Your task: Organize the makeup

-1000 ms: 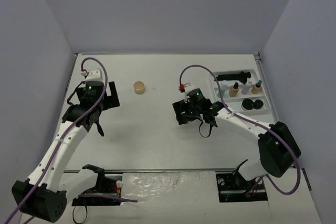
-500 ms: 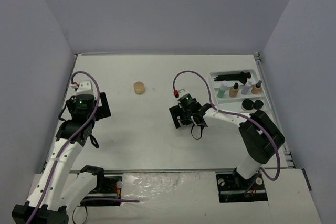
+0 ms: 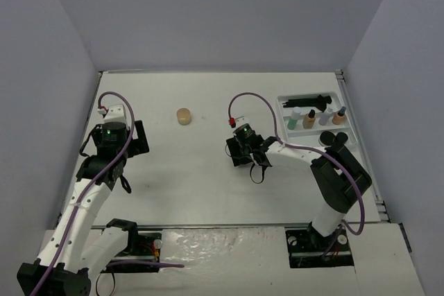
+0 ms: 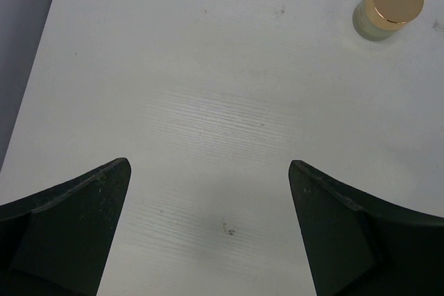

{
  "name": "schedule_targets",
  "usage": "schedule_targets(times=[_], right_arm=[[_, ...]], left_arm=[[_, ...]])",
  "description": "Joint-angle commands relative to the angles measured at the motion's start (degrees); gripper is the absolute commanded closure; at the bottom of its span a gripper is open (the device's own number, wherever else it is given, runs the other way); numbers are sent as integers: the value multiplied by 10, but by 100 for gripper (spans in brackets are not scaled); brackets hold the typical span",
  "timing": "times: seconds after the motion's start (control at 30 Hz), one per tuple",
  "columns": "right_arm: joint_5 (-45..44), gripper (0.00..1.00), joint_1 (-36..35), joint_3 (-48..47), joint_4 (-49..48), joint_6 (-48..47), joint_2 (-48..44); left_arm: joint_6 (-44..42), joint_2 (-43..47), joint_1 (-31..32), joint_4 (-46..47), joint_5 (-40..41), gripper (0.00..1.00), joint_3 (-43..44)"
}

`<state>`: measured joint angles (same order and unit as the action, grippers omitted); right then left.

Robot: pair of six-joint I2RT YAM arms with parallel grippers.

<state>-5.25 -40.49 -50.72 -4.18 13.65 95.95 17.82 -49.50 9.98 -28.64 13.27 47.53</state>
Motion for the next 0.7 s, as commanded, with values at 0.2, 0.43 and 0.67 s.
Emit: schedule_targets(times=[0.2, 0.43, 0.67], right_arm=[[-63, 94, 5, -9, -15, 17, -59], [-86, 100, 116, 4, 24, 35, -176], [-64, 100, 260, 12, 56, 78, -196]], left_arm=[[-10, -1, -5, 41, -12, 3, 15], [-11, -1, -5, 39, -12, 3, 18], [-10, -4, -5, 35, -21, 3, 20]])
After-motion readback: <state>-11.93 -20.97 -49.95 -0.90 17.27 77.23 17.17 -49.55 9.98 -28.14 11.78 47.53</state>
